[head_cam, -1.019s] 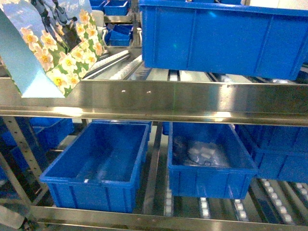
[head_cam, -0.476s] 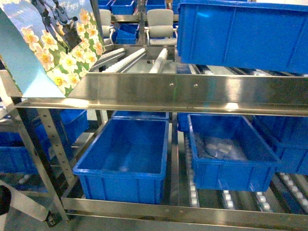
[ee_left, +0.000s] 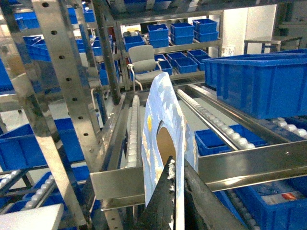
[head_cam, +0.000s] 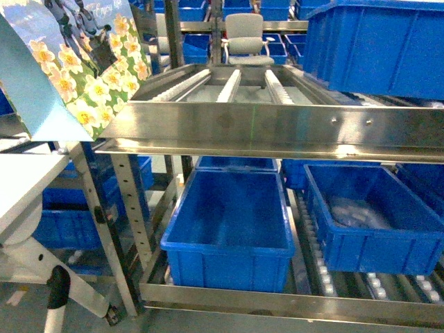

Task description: Move flower gift bag to table near conveyor

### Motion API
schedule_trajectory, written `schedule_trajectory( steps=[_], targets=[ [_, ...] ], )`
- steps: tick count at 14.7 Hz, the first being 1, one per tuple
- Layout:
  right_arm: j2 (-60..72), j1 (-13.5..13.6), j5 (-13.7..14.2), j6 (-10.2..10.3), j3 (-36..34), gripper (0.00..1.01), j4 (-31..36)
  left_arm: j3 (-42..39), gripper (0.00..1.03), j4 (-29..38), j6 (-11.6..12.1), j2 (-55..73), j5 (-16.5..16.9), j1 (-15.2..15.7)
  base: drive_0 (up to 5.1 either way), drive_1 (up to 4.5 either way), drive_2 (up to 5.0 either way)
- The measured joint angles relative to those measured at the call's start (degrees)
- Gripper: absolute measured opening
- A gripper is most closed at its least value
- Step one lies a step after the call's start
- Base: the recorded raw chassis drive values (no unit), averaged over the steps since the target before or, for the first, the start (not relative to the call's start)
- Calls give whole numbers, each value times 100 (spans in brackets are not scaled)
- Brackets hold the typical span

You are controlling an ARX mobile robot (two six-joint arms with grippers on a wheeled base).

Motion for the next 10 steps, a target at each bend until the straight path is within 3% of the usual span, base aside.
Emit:
schedule_trajectory(
  steps=[10],
  targets=[
    [2,0,2,0,0,3,4,0,2,2,0,2,-2,0,-498,238,238]
  ],
)
